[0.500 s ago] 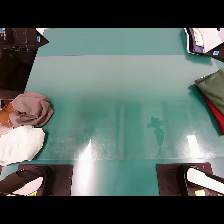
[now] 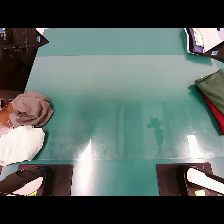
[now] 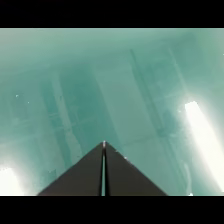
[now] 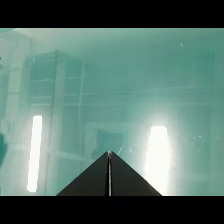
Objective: Fold the shirts.
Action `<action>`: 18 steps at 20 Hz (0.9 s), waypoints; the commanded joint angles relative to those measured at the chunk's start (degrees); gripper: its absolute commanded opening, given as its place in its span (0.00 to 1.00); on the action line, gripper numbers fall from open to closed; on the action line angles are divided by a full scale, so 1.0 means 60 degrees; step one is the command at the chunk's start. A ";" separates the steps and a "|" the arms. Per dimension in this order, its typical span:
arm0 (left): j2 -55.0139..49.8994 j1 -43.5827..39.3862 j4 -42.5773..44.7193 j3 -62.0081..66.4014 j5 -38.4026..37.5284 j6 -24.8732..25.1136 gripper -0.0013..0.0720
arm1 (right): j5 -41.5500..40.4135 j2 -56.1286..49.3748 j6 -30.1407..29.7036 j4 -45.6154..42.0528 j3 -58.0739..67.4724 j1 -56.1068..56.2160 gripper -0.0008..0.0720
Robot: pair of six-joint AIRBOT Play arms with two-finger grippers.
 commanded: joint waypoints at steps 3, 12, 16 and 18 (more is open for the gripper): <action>-0.0004 0.0000 0.0087 0.0000 0.0393 0.0087 0.06 | 0.0095 0.0007 -0.0051 0.0000 -0.0004 0.0007 0.04; -0.0160 0.1078 0.6255 -0.2674 -0.0980 -0.0066 0.86 | 0.0251 0.0011 -0.0240 0.0004 -0.0004 -0.0011 0.03; -0.0160 0.2484 0.5825 -0.6237 0.0780 -0.0506 0.86 | 0.0557 0.0007 -0.0240 0.0000 -0.0004 -0.0011 0.04; -0.0160 0.2922 0.5563 -0.7570 0.1840 -0.0539 0.86 | 0.0612 0.0007 -0.0240 0.0000 -0.0004 -0.0011 0.04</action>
